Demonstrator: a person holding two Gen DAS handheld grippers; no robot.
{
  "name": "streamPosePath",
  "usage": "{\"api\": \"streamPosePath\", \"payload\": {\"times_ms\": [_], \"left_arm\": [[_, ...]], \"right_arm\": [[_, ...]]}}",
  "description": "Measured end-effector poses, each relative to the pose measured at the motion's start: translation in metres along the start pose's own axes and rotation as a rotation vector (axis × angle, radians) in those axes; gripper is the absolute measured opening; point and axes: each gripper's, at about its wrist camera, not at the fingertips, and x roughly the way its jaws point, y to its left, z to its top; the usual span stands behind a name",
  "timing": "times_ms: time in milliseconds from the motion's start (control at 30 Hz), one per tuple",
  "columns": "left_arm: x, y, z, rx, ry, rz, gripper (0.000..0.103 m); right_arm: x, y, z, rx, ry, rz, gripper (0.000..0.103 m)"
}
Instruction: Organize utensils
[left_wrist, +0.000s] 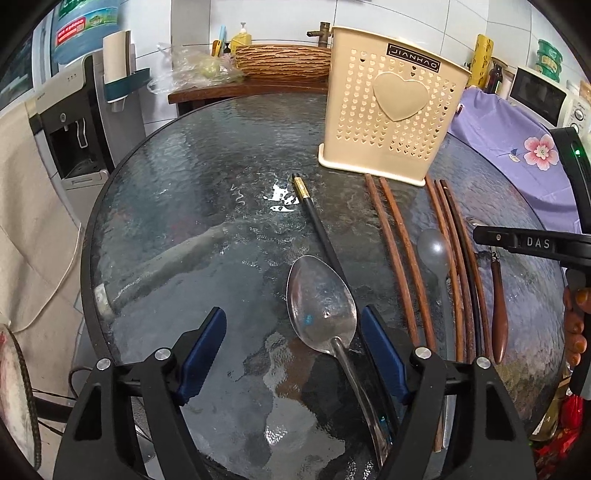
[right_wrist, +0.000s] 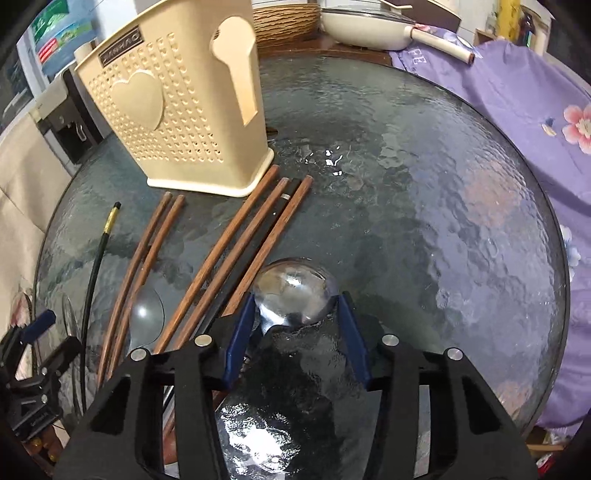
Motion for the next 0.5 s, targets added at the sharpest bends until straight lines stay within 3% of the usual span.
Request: {"api": "streamPosePath", "payload": {"times_ms": [133,500], "left_arm": [[0.002,-0.001,0.003,0.004,0.001,0.0,0.07],[0.01,-0.008,0.015,0.012,0.015,-0.024,0.05]], "right_arm": [[0.001,-0.002,0.001,-0.015,-0.001,0.008,0.046],[0.001,-0.006,-0.002,-0.054,-0.015,0.029,0.046]]}}
